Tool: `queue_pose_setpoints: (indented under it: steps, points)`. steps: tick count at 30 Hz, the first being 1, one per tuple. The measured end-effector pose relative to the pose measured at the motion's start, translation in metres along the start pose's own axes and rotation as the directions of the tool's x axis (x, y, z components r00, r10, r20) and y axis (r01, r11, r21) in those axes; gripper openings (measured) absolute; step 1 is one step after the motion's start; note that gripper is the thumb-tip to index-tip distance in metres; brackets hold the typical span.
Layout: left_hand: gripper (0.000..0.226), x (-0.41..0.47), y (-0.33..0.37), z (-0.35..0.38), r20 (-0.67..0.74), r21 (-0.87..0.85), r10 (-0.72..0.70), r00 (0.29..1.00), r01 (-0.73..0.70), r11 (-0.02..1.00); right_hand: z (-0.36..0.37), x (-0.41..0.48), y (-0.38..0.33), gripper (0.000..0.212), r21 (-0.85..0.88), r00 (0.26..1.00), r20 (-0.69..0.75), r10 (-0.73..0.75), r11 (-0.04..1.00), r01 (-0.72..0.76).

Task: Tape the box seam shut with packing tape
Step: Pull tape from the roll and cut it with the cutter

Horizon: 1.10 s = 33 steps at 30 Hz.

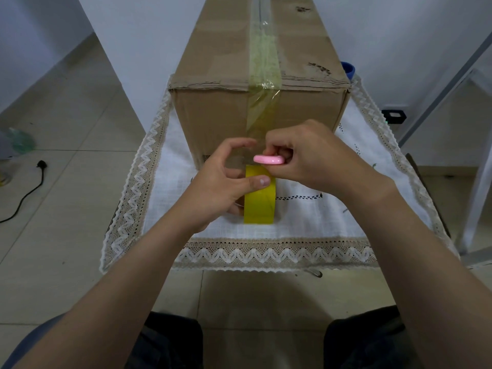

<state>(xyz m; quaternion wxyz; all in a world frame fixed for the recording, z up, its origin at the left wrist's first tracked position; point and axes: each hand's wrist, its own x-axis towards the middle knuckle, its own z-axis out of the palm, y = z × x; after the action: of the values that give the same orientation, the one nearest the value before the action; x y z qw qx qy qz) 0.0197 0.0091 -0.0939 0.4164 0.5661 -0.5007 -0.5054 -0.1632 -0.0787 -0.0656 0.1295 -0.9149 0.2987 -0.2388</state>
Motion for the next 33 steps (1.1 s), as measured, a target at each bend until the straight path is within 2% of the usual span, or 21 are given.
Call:
queue_pose_setpoints:
  steps: [16,33]
  points:
    - [0.054,0.0,0.005,0.002,-0.007,0.025,-0.011,1.0,0.011,1.0,-0.006,-0.008,0.003,0.032,0.031,1.0,-0.026,-0.01,0.999,0.011]
    - [0.055,0.0,0.003,0.0,-0.001,0.017,-0.027,1.0,0.027,0.999,-0.013,-0.018,0.009,0.028,0.125,0.999,0.021,0.03,0.992,-0.032]
